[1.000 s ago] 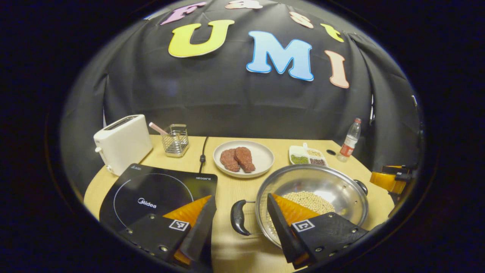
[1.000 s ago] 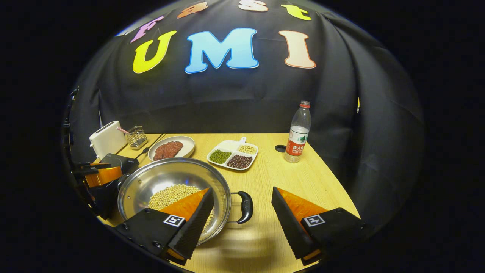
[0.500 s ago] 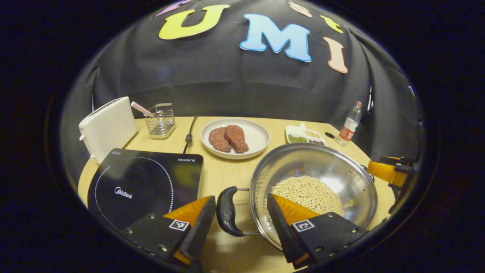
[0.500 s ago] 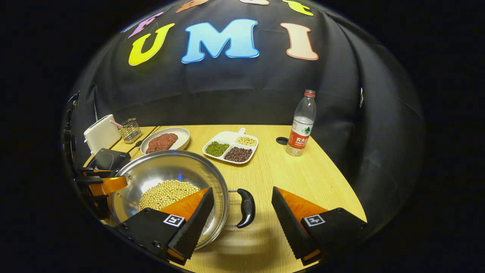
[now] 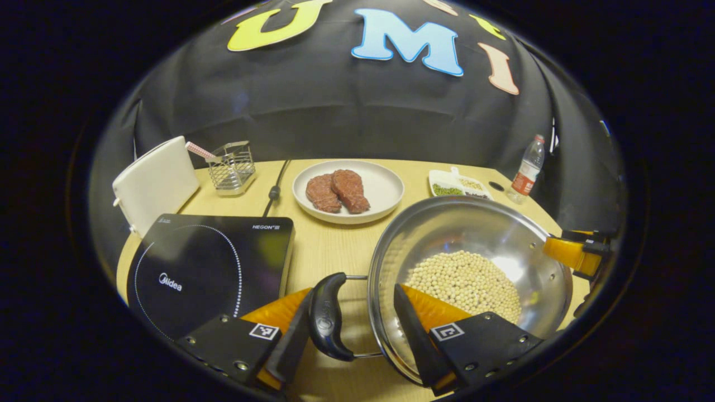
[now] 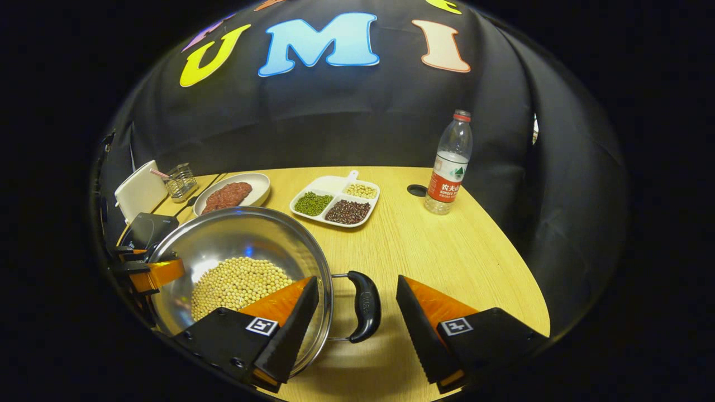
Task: First push the handle of the pot to place it horizontally, then grasp the pot with both hands and set it on the induction cooktop.
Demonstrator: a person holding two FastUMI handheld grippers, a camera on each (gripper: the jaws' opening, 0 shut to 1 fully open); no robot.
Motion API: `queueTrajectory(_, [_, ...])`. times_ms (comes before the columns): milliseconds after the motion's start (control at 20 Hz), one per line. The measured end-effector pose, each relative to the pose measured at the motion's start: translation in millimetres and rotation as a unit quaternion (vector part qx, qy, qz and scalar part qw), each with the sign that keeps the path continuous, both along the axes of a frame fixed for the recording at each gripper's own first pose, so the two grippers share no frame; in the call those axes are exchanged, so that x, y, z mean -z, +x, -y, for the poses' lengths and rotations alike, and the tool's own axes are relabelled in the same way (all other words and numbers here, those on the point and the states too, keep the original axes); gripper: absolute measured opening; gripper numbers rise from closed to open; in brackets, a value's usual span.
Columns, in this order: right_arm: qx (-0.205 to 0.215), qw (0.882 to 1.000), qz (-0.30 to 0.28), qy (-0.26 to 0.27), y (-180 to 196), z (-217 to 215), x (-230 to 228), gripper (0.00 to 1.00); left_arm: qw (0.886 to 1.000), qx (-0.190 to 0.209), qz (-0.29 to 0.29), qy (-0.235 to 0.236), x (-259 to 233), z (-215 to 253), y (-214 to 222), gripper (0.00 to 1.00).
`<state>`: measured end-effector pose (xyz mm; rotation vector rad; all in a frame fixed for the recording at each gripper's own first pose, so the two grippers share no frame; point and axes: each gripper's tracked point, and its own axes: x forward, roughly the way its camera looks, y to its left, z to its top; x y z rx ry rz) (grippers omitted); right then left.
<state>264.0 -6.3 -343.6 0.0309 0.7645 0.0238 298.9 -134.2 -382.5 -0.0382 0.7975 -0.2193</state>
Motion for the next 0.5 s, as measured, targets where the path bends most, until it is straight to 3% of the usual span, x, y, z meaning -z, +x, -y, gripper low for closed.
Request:
queueTrajectory(150, [0.003,0.999,-0.027,0.019,-5.3,-3.8,8.2,0.82,1.0,-0.015,-0.006,-0.005,5.3,-2.2,2.5,0.69])
queueTrajectory(300, [-0.004,0.999,-0.035,0.028,-6.4,-8.1,12.4,0.84,1.0,-0.016,-0.011,-0.013,6.4,-3.3,1.3,0.68])
queueTrajectory(400, [-0.005,0.999,-0.036,0.026,-5.4,-8.9,13.4,0.66,1.0,-0.019,-0.015,-0.02,5.1,-3.5,0.5,0.65])
queueTrajectory(450, [-0.009,0.999,-0.038,0.029,-5.2,-9.4,13.6,0.65,0.999,-0.022,-0.016,-0.024,5.1,-3.6,1.2,0.61])
queueTrajectory(500, [-0.01,0.999,-0.038,0.031,-5.6,-10.7,13.0,0.61,0.999,-0.024,-0.017,-0.026,4.9,-4.2,1.0,0.63])
